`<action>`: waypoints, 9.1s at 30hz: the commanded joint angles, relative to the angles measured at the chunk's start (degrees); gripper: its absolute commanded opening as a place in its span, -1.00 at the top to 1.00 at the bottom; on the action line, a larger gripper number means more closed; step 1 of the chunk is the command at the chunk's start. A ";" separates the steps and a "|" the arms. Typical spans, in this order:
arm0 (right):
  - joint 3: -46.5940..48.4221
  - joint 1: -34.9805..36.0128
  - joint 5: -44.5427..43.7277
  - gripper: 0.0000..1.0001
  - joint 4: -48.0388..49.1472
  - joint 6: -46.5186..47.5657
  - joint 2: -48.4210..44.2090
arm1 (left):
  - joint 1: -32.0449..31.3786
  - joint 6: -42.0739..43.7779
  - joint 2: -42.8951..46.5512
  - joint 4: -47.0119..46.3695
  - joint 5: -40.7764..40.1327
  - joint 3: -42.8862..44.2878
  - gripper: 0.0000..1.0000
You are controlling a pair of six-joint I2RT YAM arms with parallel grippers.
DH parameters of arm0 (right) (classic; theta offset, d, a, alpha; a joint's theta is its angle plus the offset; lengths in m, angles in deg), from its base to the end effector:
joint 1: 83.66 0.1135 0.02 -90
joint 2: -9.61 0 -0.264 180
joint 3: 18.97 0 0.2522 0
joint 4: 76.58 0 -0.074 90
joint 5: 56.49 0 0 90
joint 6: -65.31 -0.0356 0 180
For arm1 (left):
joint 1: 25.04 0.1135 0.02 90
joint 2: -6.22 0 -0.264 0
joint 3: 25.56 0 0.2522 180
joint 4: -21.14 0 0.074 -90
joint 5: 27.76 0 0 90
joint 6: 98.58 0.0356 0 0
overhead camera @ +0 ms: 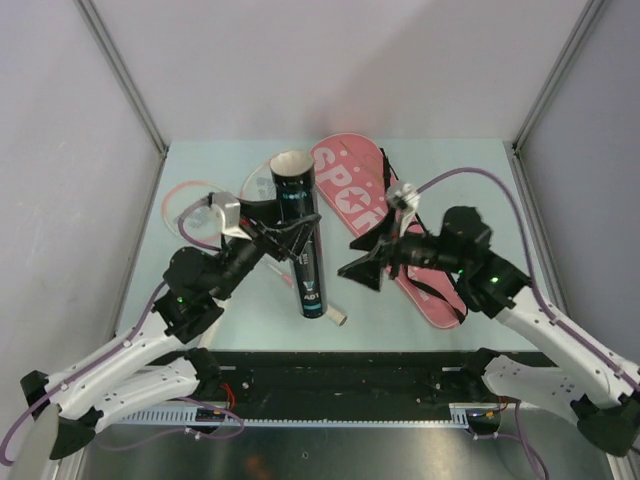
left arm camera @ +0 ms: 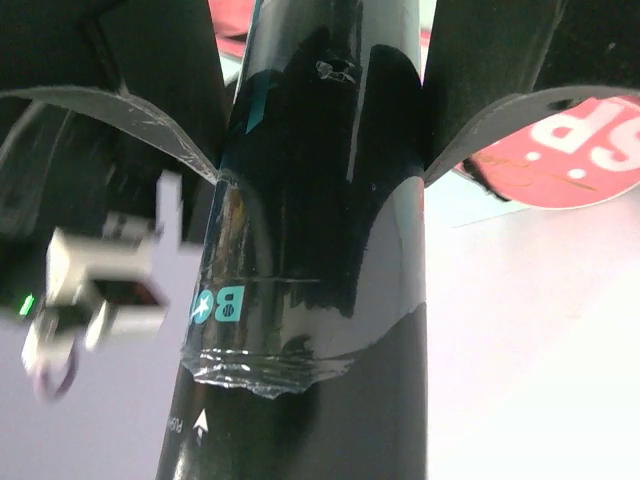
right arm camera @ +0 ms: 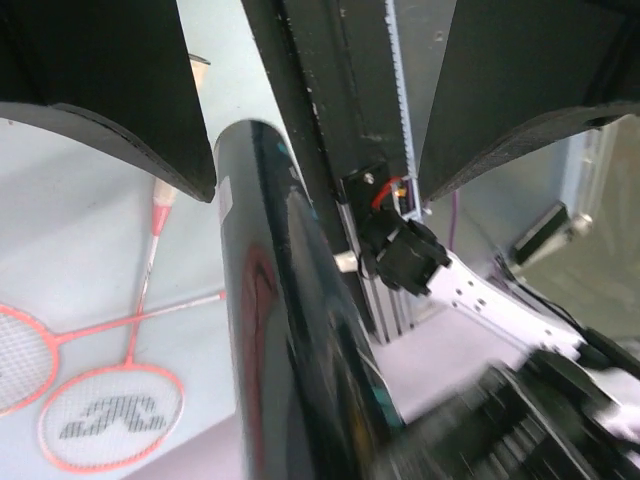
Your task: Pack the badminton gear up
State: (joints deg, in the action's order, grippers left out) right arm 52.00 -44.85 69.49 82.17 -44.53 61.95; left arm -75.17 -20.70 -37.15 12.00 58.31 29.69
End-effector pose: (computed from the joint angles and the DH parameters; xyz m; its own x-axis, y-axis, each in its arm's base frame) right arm 0.1430 0.1419 0.3984 -0.3608 0.0622 -0.9305 -0.8952 0.2569 0.3643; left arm 0.1154 -0.1344 0.3860 0.0727 -0.4137 -0.9075 0.7568 0.6155 -0.2200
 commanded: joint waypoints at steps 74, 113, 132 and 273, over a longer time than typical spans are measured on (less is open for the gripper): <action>56.08 -45.40 -48.38 -0.11 -24.95 37.94 81.17 | -1.81 23.19 0.31 17.36 -16.56 -1.94 -0.99; 50.04 -30.11 -52.89 -0.97 -28.11 20.38 60.97 | -1.38 18.19 -3.29 17.97 -14.36 -0.63 -1.00; 13.02 -38.37 -16.49 -0.12 -13.00 8.24 52.69 | -0.94 -6.42 -26.84 20.79 12.53 12.29 -0.93; -5.88 -24.39 -37.39 1.00 8.98 -0.82 25.79 | 15.31 -21.53 -36.18 26.67 16.74 17.14 -0.44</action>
State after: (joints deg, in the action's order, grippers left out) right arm 46.34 -69.03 31.03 87.13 -46.45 89.00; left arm -63.78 -38.93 -84.47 36.81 72.11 50.57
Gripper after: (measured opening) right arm 0.035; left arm 0.737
